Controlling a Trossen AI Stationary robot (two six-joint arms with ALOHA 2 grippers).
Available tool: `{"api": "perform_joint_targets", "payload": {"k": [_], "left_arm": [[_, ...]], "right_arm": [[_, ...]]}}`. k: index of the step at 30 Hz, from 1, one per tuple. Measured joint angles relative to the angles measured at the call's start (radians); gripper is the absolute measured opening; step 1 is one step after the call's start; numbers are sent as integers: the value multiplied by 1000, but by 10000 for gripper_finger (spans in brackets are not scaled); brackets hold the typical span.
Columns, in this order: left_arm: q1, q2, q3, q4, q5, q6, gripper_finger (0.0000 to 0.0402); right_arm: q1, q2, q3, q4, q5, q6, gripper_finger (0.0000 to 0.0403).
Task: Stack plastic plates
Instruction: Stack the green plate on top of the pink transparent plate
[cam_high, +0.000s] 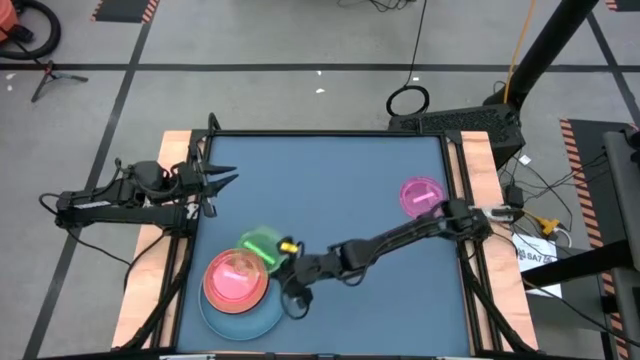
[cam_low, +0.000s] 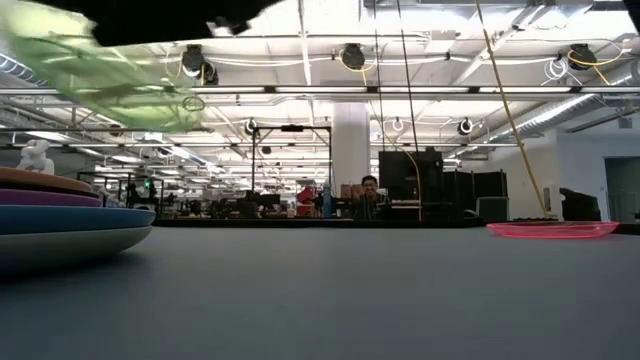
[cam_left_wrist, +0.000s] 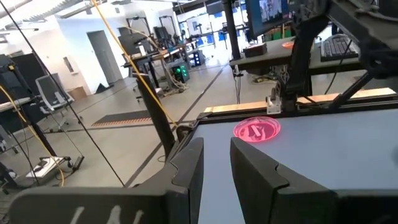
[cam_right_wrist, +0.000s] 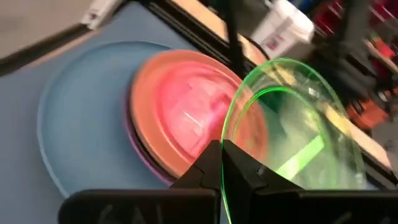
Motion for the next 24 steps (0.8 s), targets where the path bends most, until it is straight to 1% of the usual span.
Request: {"api": "perform_joint_targets", "payload": {"k": [3,7,13,16,21,24], "left_arm": [[0,0,0,1,0,0,88],[0,0,0,1,0,-1,88],[0,0,0,3,0,-2,88],[0,0,0,11,0,-2,88],[0,0,0,18,0,-3,88],[0,0,0,18,0,-6,88]], "right_arm": [[11,78,108,-50,-51,-23,0],[3,145,219,-150,-118,-2,0],[-34,164,248,-153,-253,8,1],[-43,164,248,-134,-248,15,9],[-44,164,248,-85,-247,-16,30],[-43,164,248,-70,-224,-22,41]]}}
